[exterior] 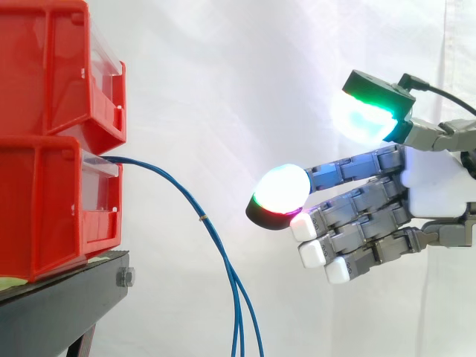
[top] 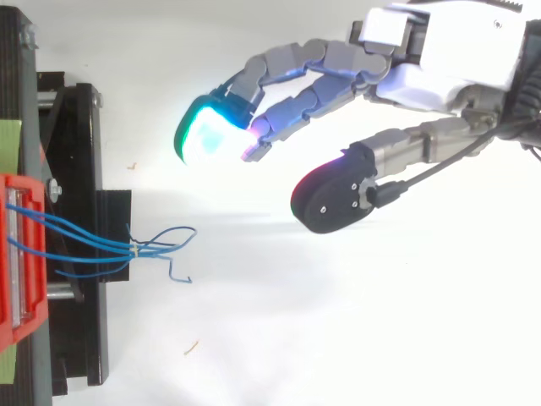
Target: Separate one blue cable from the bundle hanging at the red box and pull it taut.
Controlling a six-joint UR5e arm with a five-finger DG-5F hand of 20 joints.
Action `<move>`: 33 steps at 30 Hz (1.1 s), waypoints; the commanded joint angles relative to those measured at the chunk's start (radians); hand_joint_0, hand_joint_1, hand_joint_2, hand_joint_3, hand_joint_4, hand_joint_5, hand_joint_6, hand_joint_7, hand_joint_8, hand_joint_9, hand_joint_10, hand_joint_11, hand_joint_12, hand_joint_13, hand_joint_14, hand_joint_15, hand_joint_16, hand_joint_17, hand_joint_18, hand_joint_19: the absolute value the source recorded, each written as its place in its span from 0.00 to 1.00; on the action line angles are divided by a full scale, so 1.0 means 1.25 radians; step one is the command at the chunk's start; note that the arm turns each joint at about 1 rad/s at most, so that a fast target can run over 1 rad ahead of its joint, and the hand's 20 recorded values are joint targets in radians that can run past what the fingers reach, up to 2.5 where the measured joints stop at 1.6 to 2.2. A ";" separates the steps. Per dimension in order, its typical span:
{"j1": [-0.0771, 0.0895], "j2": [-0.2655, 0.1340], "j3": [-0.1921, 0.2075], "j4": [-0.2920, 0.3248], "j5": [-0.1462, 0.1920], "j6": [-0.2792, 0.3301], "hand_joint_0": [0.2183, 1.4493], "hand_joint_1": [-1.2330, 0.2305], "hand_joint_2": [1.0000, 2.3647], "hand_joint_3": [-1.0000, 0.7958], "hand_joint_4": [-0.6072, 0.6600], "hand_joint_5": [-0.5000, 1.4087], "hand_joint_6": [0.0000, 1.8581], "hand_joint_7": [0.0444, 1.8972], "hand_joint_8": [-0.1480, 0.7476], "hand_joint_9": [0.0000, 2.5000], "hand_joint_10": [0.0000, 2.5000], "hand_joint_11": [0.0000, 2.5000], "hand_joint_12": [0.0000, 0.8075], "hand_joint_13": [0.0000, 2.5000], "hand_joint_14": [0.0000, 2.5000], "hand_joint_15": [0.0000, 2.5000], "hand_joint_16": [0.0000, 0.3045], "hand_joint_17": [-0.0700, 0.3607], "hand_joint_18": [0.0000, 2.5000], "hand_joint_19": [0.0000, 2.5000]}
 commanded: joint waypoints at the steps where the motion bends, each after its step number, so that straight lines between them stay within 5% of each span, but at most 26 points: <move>1: 0.009 -0.004 0.000 0.007 0.019 -0.005 0.30 0.46 0.00 0.32 0.63 0.16 0.27 0.39 0.48 0.30 0.01 0.14 0.43 0.29 0.01 0.14 0.14 0.38 0.23 0.18; 4: 0.013 -0.034 0.004 0.008 0.040 -0.012 0.30 0.46 0.00 0.32 0.63 0.16 0.27 0.39 0.48 0.30 0.00 0.15 0.43 0.29 0.01 0.14 0.14 0.38 0.23 0.18; 8: 0.007 -0.097 0.047 0.013 0.028 0.021 0.30 0.45 0.00 0.32 0.63 0.16 0.27 0.39 0.48 0.30 0.00 0.14 0.43 0.29 0.01 0.14 0.14 0.38 0.23 0.17; 22: 0.002 -0.142 0.069 0.066 0.001 0.025 0.25 0.51 0.00 0.28 0.64 0.16 0.27 0.39 0.49 0.29 0.00 0.13 0.45 0.27 0.00 0.13 0.15 0.40 0.23 0.17; 29: -0.002 -0.212 0.137 0.095 -0.076 0.068 0.25 0.46 0.00 0.28 0.65 0.16 0.27 0.39 0.49 0.29 0.00 0.13 0.45 0.27 0.00 0.13 0.15 0.39 0.23 0.17; 31: -0.003 -0.214 0.146 0.095 -0.085 0.078 0.25 0.43 0.00 0.28 0.65 0.16 0.27 0.39 0.49 0.29 0.00 0.14 0.44 0.27 0.00 0.13 0.15 0.39 0.23 0.17; 32: -0.008 -0.220 0.155 0.100 -0.120 0.109 0.25 0.42 0.00 0.28 0.64 0.16 0.27 0.39 0.49 0.29 0.00 0.14 0.44 0.27 0.00 0.13 0.15 0.39 0.24 0.17; 33: -0.008 -0.220 0.155 0.100 -0.125 0.117 0.25 0.40 0.00 0.28 0.64 0.17 0.27 0.41 0.49 0.29 0.00 0.14 0.44 0.28 0.01 0.13 0.15 0.39 0.24 0.17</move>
